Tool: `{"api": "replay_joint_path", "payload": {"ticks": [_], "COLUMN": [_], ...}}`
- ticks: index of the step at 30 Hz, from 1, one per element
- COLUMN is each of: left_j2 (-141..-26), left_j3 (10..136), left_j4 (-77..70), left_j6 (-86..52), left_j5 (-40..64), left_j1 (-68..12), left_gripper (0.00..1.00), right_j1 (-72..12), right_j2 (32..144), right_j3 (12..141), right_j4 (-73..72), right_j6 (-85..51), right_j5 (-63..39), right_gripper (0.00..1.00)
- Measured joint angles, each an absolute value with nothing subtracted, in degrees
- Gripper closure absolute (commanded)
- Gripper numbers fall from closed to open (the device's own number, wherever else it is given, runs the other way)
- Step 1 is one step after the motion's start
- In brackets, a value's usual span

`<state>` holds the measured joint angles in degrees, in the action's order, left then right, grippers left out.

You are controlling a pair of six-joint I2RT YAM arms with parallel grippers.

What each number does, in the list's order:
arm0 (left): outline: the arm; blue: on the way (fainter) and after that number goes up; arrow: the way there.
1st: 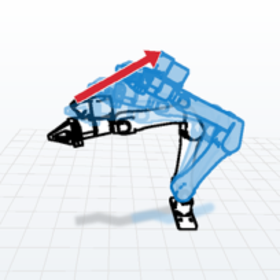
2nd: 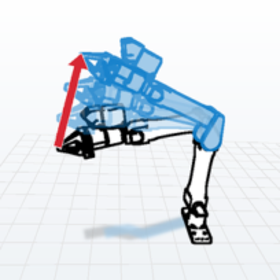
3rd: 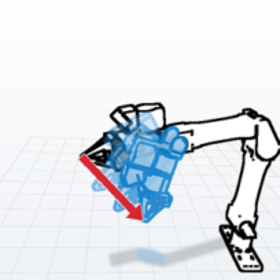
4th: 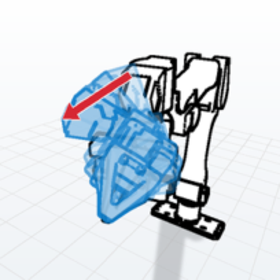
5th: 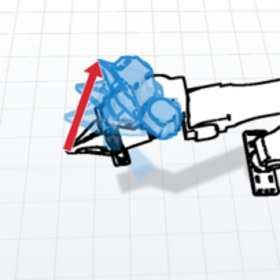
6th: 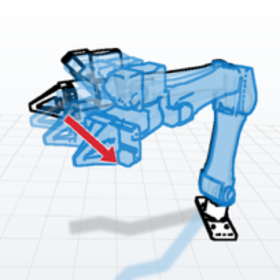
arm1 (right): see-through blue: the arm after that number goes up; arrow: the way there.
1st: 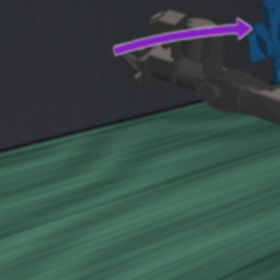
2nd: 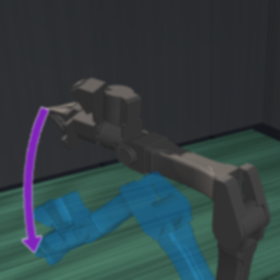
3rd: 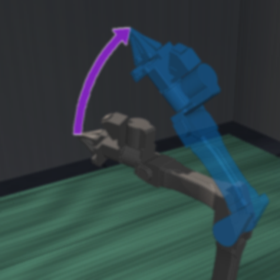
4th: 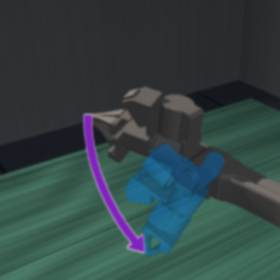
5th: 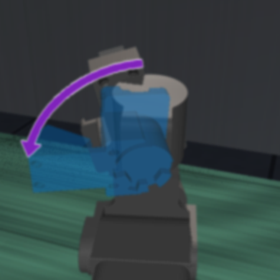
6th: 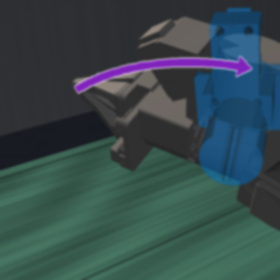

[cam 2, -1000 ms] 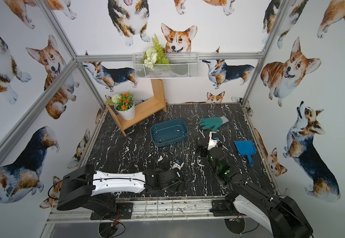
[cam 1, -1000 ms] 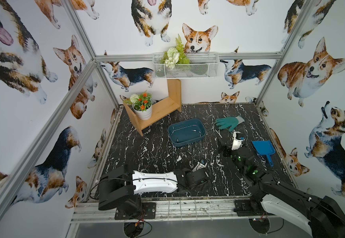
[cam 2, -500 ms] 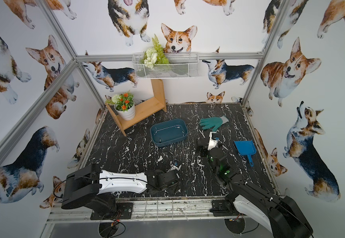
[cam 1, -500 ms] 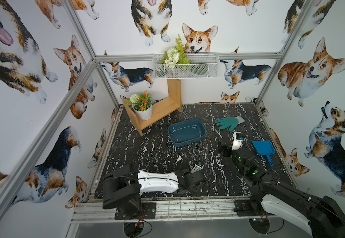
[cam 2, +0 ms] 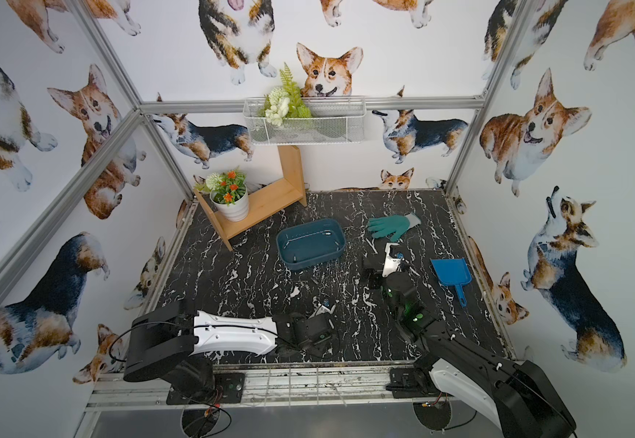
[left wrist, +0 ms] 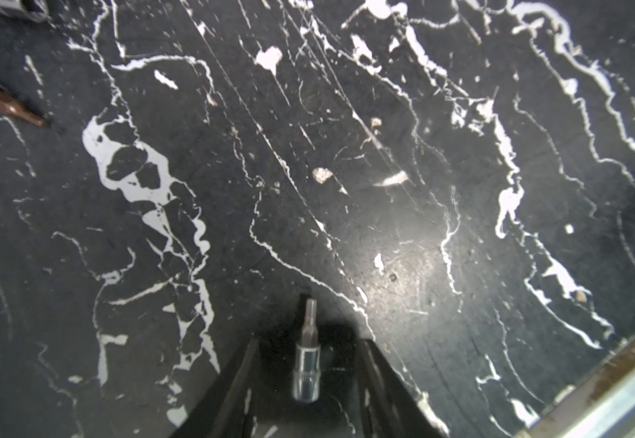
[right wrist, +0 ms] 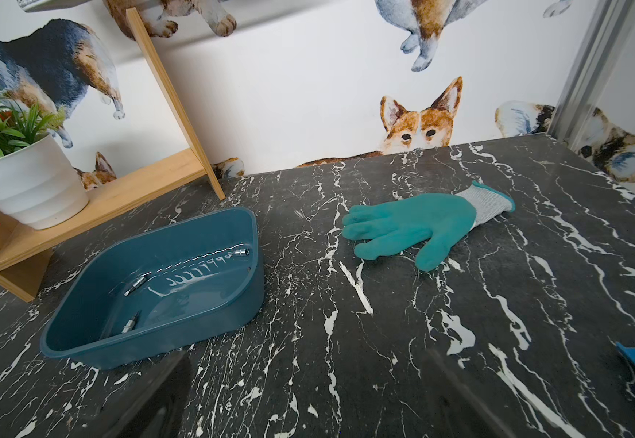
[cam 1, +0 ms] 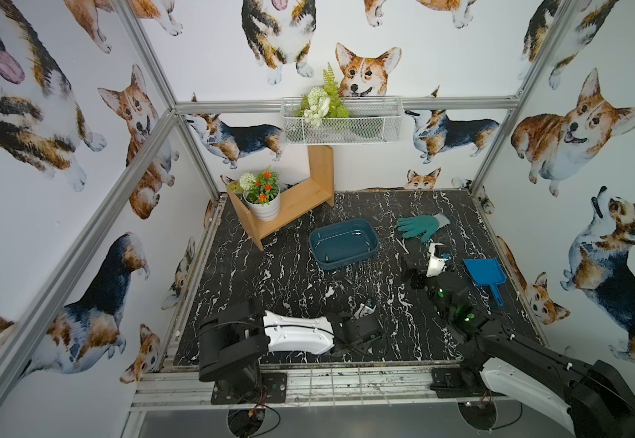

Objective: Put the bit on the desktop into the storage box
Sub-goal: Pick up the screwdriver bit from the center of the board.

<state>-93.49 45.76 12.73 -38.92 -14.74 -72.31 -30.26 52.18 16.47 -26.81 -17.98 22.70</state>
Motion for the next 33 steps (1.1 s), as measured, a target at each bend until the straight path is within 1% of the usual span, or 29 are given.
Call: {"api": "replay_joint_path", "payload": {"ticks": [8,15,26,33], "left_j2": [-93.80,-94.04,-90.85,-86.89], "left_j3": [45.84,45.95,45.95,45.93], "left_j4": [13.15,13.39,13.67,13.34], "left_j6": [-38.92,-38.89,-38.72,-36.21], "left_j5": [-15.03,-15.68,-15.62,-15.03], "left_j1": [-72.29,-72.29,-71.61,-66.98], "left_gripper": [0.72,0.80,0.81,0.82], "right_j1": [-30.26,-30.26,-30.26,-30.26], "right_j2": [52.16,52.14,51.99,51.99], "right_j3": [16.38,16.23,15.97,15.92], "right_j4": [-26.81,-26.87,-27.27,-27.62], "right_j6": [-17.98,-17.98,-17.98,-17.98], "right_j5": [22.70,22.70,22.72,22.70], "right_gripper": [0.00,0.00,0.00,0.00]}}
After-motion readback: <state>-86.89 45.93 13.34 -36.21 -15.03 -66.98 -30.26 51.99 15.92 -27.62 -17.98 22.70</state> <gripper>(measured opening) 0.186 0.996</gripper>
